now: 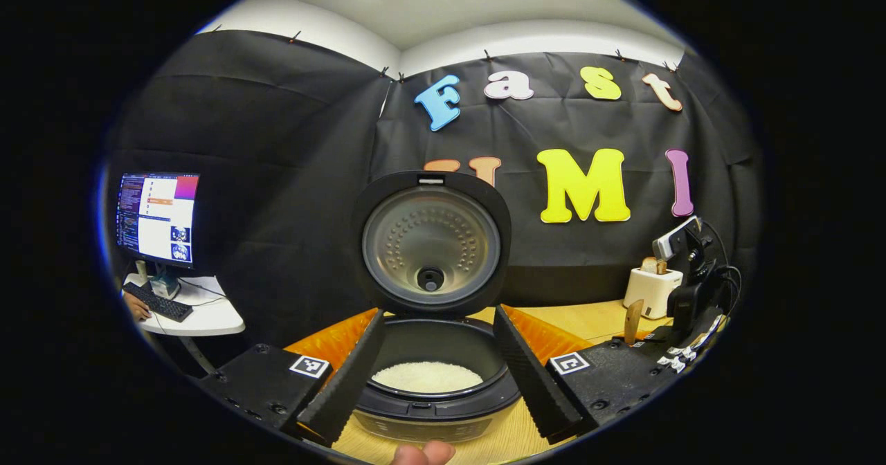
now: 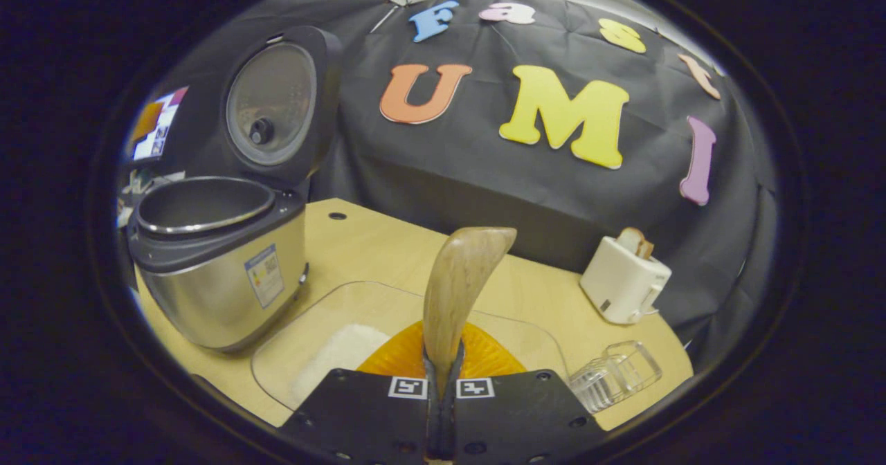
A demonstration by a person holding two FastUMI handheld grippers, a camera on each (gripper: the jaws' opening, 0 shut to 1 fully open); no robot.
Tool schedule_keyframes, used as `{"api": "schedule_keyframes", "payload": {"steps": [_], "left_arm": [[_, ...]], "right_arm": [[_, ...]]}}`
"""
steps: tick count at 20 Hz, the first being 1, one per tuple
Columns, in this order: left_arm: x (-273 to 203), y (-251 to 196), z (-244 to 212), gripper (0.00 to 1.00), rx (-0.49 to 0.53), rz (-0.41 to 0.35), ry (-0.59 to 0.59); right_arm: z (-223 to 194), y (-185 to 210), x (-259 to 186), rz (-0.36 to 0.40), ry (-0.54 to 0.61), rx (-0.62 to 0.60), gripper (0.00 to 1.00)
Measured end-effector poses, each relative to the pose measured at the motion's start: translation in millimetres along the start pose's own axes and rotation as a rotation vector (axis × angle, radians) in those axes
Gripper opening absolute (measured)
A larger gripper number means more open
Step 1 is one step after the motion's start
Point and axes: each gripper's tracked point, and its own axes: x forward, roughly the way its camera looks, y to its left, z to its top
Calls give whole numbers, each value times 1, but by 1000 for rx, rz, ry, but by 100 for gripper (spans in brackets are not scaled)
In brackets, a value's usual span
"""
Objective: Close the left gripper, press the button to open the rice cooker; take a wooden spoon from the chopstick holder with the right hand, scoop a spoonful of rice and pour it into the rice cooker, then put the wooden spoon back into the chopstick holder.
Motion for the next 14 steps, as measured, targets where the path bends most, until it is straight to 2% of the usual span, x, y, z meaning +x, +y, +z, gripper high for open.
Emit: {"api": "schedule_keyframes", "payload": {"steps": [7,14], "left_arm": [[-1,-1,1,99,-37,-32,0],[0,0,-3,99,-33,-32,12]], "right_arm": [[9,19,12,143,51,338,0],[15,21,19,235,77,629,0]]}}
